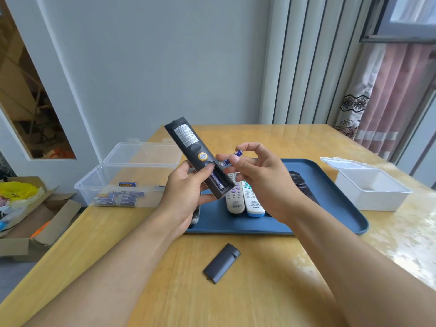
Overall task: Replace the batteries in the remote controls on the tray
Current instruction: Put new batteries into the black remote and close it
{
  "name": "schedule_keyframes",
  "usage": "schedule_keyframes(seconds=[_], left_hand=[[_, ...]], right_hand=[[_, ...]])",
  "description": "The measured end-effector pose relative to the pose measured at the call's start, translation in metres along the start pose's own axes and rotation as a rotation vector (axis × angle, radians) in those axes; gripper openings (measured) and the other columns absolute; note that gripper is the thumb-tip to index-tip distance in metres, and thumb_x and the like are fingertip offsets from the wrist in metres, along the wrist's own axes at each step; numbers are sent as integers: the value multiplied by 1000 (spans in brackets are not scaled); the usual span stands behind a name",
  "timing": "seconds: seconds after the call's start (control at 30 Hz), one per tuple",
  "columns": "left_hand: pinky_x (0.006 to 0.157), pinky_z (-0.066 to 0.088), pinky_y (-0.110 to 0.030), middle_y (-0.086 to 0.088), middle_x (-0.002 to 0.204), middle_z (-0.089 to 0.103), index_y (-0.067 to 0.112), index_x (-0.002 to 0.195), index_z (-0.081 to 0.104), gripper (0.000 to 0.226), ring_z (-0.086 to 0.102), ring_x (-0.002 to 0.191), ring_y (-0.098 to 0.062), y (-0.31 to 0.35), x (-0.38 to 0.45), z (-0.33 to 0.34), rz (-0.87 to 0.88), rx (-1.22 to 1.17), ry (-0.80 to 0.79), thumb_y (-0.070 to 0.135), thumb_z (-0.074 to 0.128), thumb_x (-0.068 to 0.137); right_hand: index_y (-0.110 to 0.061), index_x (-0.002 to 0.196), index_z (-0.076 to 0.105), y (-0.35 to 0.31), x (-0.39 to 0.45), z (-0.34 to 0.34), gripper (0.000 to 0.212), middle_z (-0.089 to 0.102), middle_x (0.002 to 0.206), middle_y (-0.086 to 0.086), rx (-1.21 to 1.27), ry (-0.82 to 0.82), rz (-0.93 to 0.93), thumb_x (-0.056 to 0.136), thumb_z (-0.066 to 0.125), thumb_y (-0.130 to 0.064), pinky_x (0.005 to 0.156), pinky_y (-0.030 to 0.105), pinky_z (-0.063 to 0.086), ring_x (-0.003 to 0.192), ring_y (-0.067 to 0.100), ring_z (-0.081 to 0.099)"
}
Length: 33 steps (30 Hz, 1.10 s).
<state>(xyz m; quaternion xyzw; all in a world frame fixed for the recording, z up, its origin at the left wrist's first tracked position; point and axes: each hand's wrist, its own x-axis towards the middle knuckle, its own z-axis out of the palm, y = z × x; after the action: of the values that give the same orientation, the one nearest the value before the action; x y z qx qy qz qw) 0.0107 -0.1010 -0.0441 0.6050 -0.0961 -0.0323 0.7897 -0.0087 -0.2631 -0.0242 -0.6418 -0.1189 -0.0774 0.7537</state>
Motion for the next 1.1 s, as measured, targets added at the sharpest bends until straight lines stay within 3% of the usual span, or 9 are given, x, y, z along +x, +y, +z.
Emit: schedule_keyframes(seconds=[0.23,0.4,0.47,0.53,0.63,0.77,0.9,1.0,1.1], left_hand=[[76,60,-44,-15,114,75,8,124,60,23,72,106,-33,0,0,0,11,-2,6,13,55,102],[73,61,-40,-17,113,75,4,124,60,24,74,101,-31,1,-1,2,24,-33,10,14,54,103],[79,61,-45,-17,114,74,4,123,61,24,73,103,-33,0,0,1,32,-32,49,14,56,102],[83,61,-48,-17,114,74,3,121,61,22,72,105,-34,0,1,1,41,-36,92,13,57,101],[83,62,-47,-20,114,73,0,121,59,24,72,104,-34,0,1,0,52,-52,136,10,60,100],[80,62,-47,-22,112,72,-2,119,59,25,73,96,-31,-1,1,0,76,-43,146,8,64,97],[75,62,-44,-22,105,72,-3,117,60,23,73,87,-28,1,2,-2,88,-50,181,4,64,96],[69,62,-40,-16,99,73,-2,116,61,22,72,79,-24,3,2,-3,90,-60,216,4,63,95],[68,62,-42,-17,99,74,-1,113,63,20,71,77,-26,3,2,-4,87,-40,218,6,65,94]], right_hand=[[-12,108,48,1,0,0,10,75,113,12,40,-17,-9,101,55,-10,73,29,47,81,20,63],[-10,102,54,2,-1,1,10,76,110,7,-24,0,-59,96,62,-7,68,23,52,77,13,67],[-10,95,58,4,-2,1,11,77,106,6,-83,26,-89,92,67,-5,77,30,57,86,18,72],[-12,90,61,6,-3,2,13,78,103,4,-181,38,-137,89,72,-5,88,47,58,94,28,74],[-25,81,65,9,-5,5,19,78,99,-1,-303,21,-204,86,77,-11,86,60,54,92,38,72],[-26,79,66,12,-9,7,18,77,97,-15,-490,51,-263,84,80,-14,76,44,54,85,31,70],[-31,82,78,12,-11,8,13,76,84,-12,-584,139,-288,77,86,-22,63,35,51,66,29,57],[-35,86,80,15,-11,8,18,76,85,-12,-618,157,-302,74,88,-24,64,24,51,65,12,59],[-32,89,81,18,-11,8,18,77,94,-17,-656,112,-294,74,87,-23,72,28,55,75,7,64]])
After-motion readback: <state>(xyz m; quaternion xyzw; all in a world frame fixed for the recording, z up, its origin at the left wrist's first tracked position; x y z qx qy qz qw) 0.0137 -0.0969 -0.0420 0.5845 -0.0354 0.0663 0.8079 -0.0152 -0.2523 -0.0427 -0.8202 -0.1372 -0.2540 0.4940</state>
